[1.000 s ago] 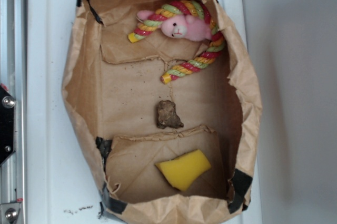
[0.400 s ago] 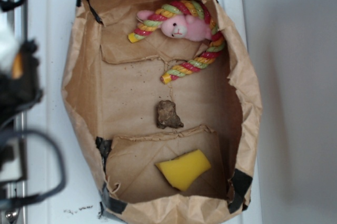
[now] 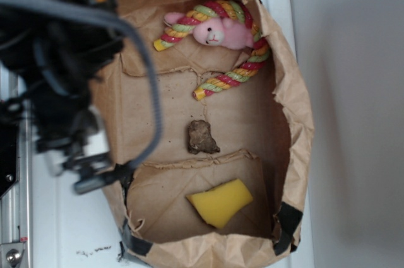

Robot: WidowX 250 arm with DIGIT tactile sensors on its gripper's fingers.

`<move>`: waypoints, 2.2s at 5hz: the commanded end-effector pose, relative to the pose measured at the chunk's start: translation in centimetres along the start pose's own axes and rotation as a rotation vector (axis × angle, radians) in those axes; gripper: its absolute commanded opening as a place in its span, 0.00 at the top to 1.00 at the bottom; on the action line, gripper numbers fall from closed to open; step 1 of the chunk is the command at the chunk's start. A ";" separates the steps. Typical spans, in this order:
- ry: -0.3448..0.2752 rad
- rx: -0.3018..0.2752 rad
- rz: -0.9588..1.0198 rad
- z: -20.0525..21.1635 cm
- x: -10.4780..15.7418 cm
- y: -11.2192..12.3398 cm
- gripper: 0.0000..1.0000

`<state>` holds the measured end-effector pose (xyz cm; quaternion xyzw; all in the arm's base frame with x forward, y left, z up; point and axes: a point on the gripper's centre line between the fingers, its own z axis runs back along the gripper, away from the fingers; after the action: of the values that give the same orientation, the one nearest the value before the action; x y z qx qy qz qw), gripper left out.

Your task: Grab the multicolored rope.

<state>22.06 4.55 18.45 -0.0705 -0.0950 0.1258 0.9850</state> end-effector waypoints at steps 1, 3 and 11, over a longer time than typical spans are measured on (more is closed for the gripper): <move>-0.020 -0.024 -0.024 -3.4 4.3 -1.1 0.00; 0.014 0.043 -0.026 -5.6 3.6 1.0 0.00; -0.359 0.244 0.336 -9.2 6.6 6.9 0.00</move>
<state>28.04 10.76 7.77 0.0541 -0.2072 0.3011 0.9292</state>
